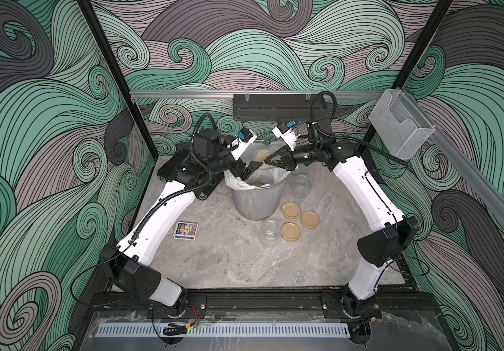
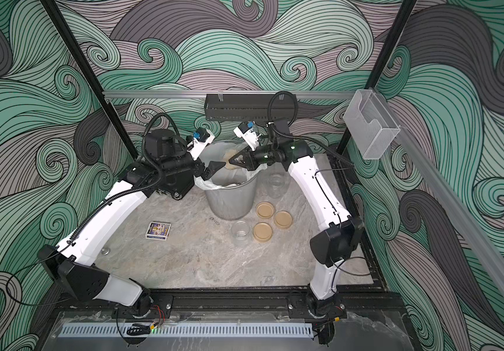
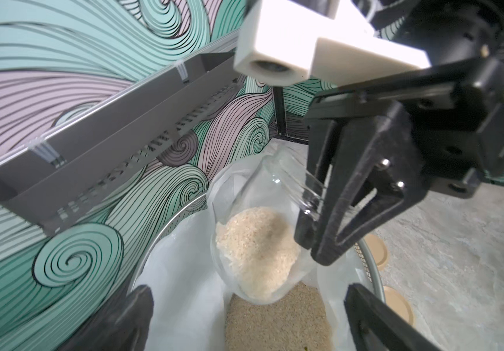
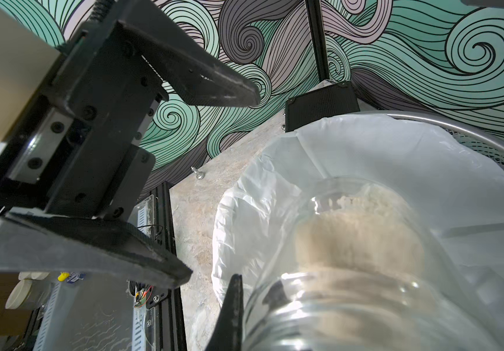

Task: Empty moldy rice from jars
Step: Pour the moldy rice from the jar into the trash bin.

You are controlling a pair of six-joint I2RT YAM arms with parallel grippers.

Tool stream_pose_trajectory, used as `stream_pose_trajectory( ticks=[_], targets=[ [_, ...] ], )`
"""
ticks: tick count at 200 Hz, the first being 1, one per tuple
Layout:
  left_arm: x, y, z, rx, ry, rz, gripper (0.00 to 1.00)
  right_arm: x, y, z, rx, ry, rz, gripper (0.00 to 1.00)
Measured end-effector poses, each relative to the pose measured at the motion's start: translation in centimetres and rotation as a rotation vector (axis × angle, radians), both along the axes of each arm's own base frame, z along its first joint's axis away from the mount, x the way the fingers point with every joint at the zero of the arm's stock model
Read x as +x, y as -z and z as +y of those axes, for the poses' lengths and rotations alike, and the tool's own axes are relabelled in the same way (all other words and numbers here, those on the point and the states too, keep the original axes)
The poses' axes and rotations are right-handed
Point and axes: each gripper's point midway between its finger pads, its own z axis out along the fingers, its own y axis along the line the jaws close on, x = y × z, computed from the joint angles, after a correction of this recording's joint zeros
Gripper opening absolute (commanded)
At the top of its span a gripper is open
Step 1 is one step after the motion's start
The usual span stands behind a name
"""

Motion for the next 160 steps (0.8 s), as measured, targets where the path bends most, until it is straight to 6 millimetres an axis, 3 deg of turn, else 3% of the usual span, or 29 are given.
stream_pose_trajectory(
  ticks=[44, 68, 90, 117, 160],
  targets=[
    [1.6, -2.3, 1.4, -0.255, -0.176, 0.125, 0.99, 0.1, -0.1, 0.0, 0.006, 0.007, 0.008, 0.0],
    [2.7, -4.6, 3.6, -0.426, -0.293, 0.188, 0.99, 0.1, -0.2, 0.0, 0.009, 0.01, 0.011, 0.0],
    [3.5, -5.0, 5.9, -0.563, -0.383, 0.238, 0.98, 0.2, -0.3, 0.1, 0.014, 0.012, 0.009, 0.0],
    [3.1, -4.4, 8.1, -0.659, -0.471, 0.277, 0.98, 0.3, 0.0, 0.1, 0.017, 0.022, 0.012, 0.0],
    [1.8, -6.5, 9.1, -0.791, -0.491, 0.276, 0.98, 0.2, 0.9, -0.4, 0.029, 0.072, 0.036, 0.0]
  ],
)
